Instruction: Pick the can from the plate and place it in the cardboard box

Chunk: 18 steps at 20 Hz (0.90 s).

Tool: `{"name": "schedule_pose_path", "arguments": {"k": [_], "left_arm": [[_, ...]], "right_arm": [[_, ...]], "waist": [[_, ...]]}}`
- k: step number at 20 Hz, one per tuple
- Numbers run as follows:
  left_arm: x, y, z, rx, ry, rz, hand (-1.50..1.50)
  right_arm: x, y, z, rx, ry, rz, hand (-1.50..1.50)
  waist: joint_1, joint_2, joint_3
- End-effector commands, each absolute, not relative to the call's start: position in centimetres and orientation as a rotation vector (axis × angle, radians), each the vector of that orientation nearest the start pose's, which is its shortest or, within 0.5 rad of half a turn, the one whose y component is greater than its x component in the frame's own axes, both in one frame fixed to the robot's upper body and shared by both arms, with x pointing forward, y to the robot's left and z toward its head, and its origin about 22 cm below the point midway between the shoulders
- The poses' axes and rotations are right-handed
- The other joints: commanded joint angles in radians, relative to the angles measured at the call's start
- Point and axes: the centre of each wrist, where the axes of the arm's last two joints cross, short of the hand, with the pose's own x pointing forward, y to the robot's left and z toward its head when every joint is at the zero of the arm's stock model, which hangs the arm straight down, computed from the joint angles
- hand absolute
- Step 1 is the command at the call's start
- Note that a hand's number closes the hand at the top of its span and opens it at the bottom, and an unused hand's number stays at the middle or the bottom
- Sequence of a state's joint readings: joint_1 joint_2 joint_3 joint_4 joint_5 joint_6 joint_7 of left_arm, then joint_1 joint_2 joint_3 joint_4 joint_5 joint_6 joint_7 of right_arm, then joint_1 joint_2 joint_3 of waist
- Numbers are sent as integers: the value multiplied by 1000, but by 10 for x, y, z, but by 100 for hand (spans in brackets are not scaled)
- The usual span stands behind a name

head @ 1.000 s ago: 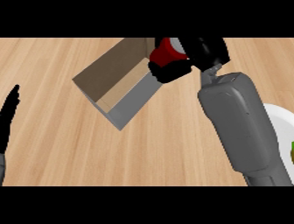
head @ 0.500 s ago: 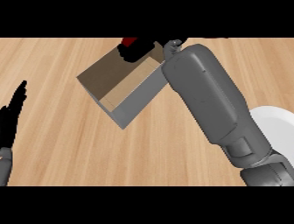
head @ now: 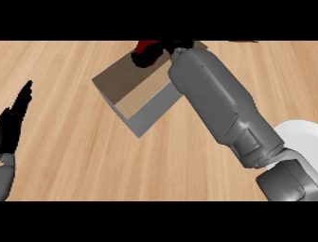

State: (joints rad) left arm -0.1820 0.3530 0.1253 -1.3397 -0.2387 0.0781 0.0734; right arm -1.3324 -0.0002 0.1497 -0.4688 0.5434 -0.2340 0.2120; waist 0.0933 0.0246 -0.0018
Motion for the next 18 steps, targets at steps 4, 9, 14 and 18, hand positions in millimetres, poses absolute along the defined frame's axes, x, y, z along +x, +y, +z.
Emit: {"name": "schedule_pose_path", "arguments": {"k": [4, 9, 14, 18], "left_arm": [[289, 320, 30, 565, -1448, -298, 0], [302, 316, 37, 560, -1463, -310, 0], [296, 326, 35, 565, -1437, -305, 0], [288, 327, 25, 590, -1429, -269, 0]], "right_arm": [[449, -39, 150, -560, -1512, 749, -150], [451, -39, 154, -509, -1622, 703, -150], [451, -38, 161, -467, -1773, 565, -150], [453, -43, 164, -418, -1835, 374, -150]], "waist": [[47, 9, 0], [33, 17, 1], [24, 7, 2], [-1, 2, 2]]}}
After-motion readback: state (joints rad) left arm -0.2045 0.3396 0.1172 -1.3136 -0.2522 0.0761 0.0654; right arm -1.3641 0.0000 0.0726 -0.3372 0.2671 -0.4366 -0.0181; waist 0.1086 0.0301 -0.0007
